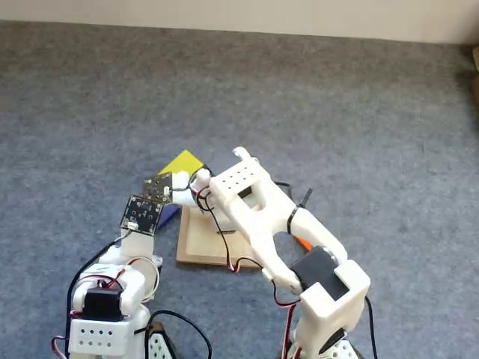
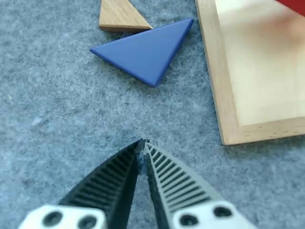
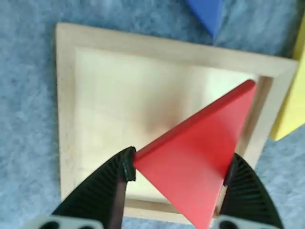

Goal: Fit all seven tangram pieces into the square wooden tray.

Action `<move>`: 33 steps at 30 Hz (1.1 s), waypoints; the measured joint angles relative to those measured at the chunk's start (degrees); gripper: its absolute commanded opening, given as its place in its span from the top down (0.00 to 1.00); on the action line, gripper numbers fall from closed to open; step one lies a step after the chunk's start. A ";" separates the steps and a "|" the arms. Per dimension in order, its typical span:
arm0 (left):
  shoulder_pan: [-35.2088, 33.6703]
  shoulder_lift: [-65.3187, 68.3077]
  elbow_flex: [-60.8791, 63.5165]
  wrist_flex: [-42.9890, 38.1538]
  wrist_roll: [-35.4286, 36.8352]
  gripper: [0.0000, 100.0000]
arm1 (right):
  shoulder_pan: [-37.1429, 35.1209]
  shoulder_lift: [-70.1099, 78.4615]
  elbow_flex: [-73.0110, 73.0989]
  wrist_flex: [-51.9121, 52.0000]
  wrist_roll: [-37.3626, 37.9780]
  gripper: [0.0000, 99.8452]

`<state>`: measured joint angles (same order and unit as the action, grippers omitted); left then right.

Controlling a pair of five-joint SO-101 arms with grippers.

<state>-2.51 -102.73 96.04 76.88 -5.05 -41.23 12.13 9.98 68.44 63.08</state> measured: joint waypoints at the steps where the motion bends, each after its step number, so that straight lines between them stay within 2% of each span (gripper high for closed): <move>1: 0.00 0.00 0.00 0.00 0.00 1.00 | 0.00 0.00 0.00 -0.18 -0.44 0.71; 6: 0.00 0.00 0.00 0.00 0.00 1.00 | 0.00 1.32 0.00 -0.44 -2.90 0.58; 16: 0.00 0.00 0.00 0.00 0.00 1.00 | 0.00 1.32 0.00 -0.44 -3.52 0.58; 22: 0.00 0.00 0.00 0.00 0.00 1.00 | 1.05 1.32 0.00 0.53 -3.52 0.67; 26: 0.00 0.00 0.00 0.00 0.00 1.00 | 1.14 1.32 0.00 0.26 -3.69 0.67; 33: 0.00 0.00 0.00 0.00 0.00 1.00 | 2.90 1.85 3.08 -8.44 -7.82 0.67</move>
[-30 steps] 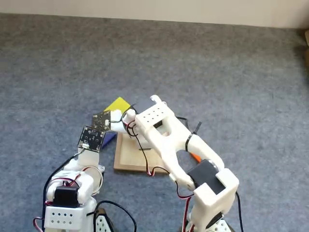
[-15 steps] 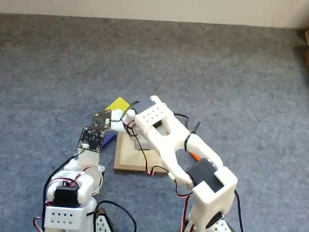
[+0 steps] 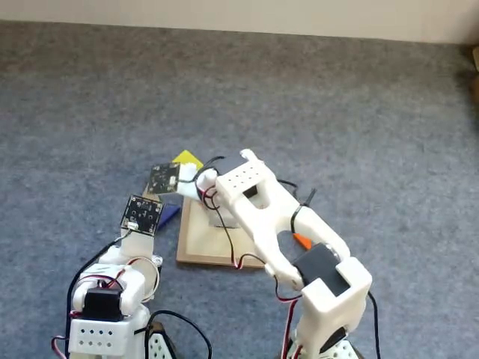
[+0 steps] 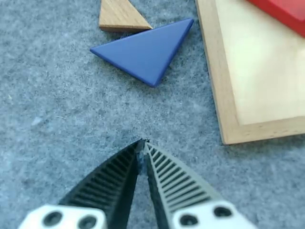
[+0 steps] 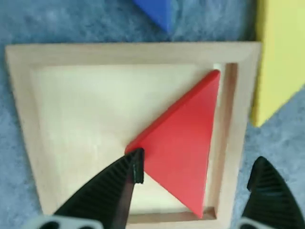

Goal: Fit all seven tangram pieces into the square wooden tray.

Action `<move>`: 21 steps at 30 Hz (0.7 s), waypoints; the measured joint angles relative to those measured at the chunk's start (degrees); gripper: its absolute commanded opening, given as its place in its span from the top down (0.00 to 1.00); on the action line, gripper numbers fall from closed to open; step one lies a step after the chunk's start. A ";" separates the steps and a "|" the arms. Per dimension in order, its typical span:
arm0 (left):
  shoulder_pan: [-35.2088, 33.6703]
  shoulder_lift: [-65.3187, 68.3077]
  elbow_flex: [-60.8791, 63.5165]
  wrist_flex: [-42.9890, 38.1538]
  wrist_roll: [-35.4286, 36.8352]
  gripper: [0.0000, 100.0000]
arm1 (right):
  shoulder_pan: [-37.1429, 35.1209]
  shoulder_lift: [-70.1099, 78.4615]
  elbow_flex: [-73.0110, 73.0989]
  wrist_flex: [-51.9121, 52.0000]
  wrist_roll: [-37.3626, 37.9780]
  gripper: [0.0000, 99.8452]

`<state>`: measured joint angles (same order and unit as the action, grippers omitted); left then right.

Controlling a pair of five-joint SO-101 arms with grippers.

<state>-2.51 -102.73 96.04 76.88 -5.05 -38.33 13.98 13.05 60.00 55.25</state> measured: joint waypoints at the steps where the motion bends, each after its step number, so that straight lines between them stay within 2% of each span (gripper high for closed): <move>1: 0.00 0.00 0.00 0.00 0.00 1.00 | 0.53 0.00 0.00 -0.62 -0.26 0.68; 12: 0.00 0.00 0.00 0.00 0.00 1.00 | 3.60 0.09 0.09 -5.89 -1.23 0.68; 21: 0.00 0.00 0.00 0.00 0.00 1.00 | 4.31 -5.19 0.18 -6.07 -9.58 0.68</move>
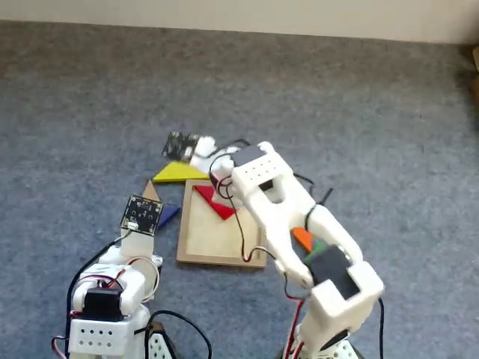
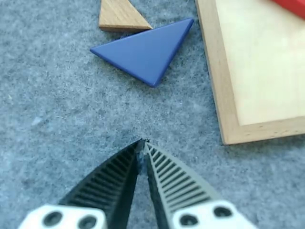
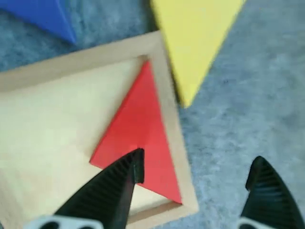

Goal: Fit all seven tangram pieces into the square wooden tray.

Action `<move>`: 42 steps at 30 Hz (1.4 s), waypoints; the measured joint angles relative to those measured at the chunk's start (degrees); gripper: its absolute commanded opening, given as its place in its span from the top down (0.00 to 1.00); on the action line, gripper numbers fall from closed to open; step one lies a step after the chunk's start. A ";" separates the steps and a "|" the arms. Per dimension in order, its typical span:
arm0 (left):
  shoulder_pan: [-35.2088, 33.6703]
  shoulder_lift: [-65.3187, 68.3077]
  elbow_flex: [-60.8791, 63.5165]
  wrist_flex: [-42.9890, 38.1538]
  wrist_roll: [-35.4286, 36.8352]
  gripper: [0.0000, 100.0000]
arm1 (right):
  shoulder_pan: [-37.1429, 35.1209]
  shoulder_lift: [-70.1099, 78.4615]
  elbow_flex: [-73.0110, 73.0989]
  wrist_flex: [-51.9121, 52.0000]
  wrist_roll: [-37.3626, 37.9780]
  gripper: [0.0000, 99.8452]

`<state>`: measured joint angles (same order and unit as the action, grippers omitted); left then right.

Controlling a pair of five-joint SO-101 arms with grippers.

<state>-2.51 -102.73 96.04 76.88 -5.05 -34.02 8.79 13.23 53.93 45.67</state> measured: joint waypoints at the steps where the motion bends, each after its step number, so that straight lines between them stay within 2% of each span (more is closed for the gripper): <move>1: 0.00 0.00 0.00 0.00 0.00 1.00 | 0.35 -1.76 0.00 0.00 -1.05 0.68; 9: 0.00 0.00 0.00 0.00 0.00 1.00 | 5.54 -12.84 0.00 7.21 -13.45 0.68; 16: 0.00 0.00 0.00 0.00 0.00 1.00 | 12.40 -14.33 0.26 19.43 -25.49 0.68; 20: 0.00 0.00 0.00 0.00 0.00 1.00 | 15.12 -14.51 5.27 20.48 -29.80 0.68; 30: 0.00 0.00 0.00 0.00 0.00 1.00 | 15.21 -14.59 20.13 8.88 -38.42 0.68; 42: 0.00 0.00 0.00 0.00 0.00 1.00 | 17.85 -14.59 28.31 -0.88 -41.49 0.68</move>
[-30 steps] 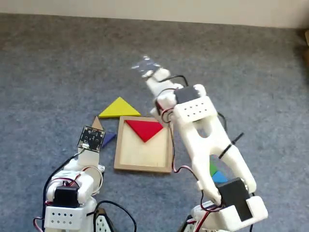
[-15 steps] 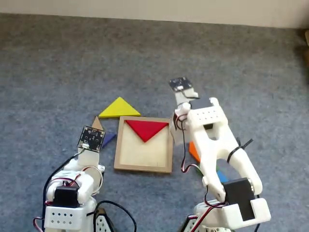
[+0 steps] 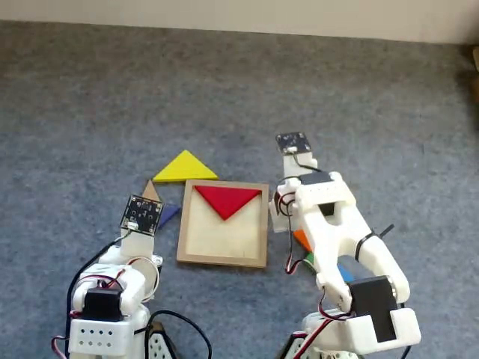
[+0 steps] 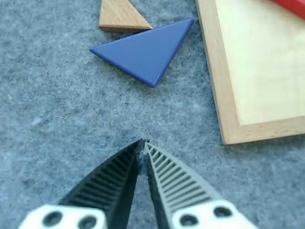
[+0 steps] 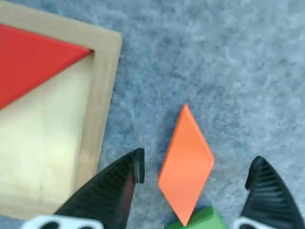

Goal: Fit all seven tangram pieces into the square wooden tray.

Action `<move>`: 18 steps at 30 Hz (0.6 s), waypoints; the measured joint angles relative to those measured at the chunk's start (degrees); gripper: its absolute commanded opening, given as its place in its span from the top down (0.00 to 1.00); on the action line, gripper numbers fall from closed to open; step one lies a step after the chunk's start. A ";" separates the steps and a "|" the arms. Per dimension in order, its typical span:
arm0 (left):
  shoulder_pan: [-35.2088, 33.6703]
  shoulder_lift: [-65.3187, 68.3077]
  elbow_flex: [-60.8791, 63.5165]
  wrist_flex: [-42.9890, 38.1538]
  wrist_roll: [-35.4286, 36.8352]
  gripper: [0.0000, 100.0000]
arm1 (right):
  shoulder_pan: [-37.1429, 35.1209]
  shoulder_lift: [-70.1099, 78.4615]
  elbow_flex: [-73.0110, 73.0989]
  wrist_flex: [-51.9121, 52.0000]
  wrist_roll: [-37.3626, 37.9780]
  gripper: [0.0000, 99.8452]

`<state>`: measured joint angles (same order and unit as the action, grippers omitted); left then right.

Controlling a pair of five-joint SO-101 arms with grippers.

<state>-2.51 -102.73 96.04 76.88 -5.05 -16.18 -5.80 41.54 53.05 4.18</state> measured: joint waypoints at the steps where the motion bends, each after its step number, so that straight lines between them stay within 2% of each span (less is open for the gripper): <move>1: 0.00 0.00 0.00 0.00 0.00 1.00 | 0.00 0.00 0.44 -0.53 0.00 0.68; 10: 0.00 0.00 0.00 0.00 0.00 1.00 | 0.62 0.00 1.49 -1.93 0.00 0.68; 14: 0.00 0.00 0.00 0.00 0.00 1.00 | 2.55 0.00 1.49 2.81 0.18 0.68; 18: 0.00 0.00 0.00 0.00 0.00 1.00 | 3.78 0.00 1.49 5.36 6.24 0.68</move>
<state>-2.51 -102.73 96.04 76.88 -5.05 -12.40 -5.80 43.03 58.42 10.42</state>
